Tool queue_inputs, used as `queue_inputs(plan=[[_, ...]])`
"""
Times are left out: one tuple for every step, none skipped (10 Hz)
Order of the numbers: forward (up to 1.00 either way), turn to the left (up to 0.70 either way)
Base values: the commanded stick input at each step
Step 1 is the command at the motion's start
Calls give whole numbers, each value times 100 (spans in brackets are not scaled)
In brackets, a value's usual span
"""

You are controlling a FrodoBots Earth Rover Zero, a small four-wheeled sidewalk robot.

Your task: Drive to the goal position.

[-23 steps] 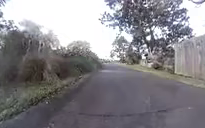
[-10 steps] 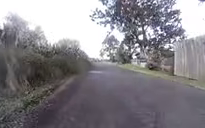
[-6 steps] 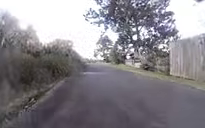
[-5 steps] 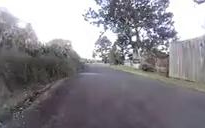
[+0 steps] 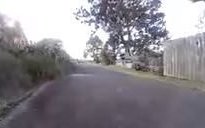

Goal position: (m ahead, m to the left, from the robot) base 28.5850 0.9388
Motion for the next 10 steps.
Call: queue_inputs(plan=[[85, 0], [85, 0], [85, 0], [85, 0], [85, 0], [85, 0], [85, 0], [85, 0], [85, 0], [85, 0]])
